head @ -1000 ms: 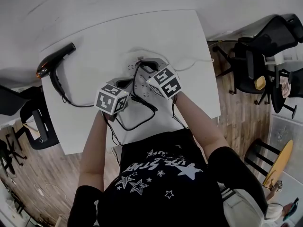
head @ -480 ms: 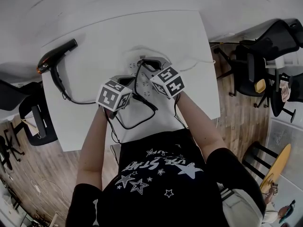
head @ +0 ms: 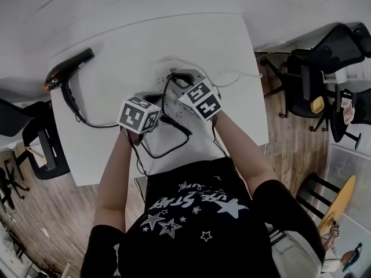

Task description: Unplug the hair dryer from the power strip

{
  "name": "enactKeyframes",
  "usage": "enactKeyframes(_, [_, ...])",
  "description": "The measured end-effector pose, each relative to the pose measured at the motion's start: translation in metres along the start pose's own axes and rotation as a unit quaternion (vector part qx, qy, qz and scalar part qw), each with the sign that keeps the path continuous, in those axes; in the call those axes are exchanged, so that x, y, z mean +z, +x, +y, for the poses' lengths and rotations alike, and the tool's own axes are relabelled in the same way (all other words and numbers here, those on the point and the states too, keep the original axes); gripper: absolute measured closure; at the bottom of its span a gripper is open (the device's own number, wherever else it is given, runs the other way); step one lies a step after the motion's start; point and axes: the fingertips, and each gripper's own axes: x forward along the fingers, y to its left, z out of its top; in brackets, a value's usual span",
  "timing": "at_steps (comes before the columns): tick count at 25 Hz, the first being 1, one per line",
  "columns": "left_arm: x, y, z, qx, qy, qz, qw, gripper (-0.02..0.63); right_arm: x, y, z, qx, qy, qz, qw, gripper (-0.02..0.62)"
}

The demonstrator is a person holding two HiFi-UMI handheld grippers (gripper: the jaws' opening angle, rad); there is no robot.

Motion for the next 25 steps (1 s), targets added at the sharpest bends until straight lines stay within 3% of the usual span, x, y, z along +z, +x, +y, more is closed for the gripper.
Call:
enactKeyframes(5, [0.001, 0.0, 0.001, 0.008, 0.002, 0.001, 1.0, 0.6, 0.001, -0.002, -0.003, -0.014, 0.019, -0.016, 1.0, 0.525])
enactKeyframes(12, [0.0, -0.001, 0.002, 0.004, -0.004, -0.001, 1.0, 0.6, 0.007, -0.001, 0.007, -0.028, -0.087, 0.003, 0.996, 0.525])
enactKeyframes(18, [0.002, 0.001, 0.0, 0.003, -0.002, 0.0, 1.0, 0.6, 0.0, -0.006, -0.006, -0.007, 0.054, -0.039, 0.998, 0.526])
enactKeyframes(25, [0.0, 0.001, 0.002, 0.005, 0.0, 0.004, 1.0, 0.6, 0.003, -0.003, 0.001, -0.033, -0.012, -0.024, 0.999, 0.528])
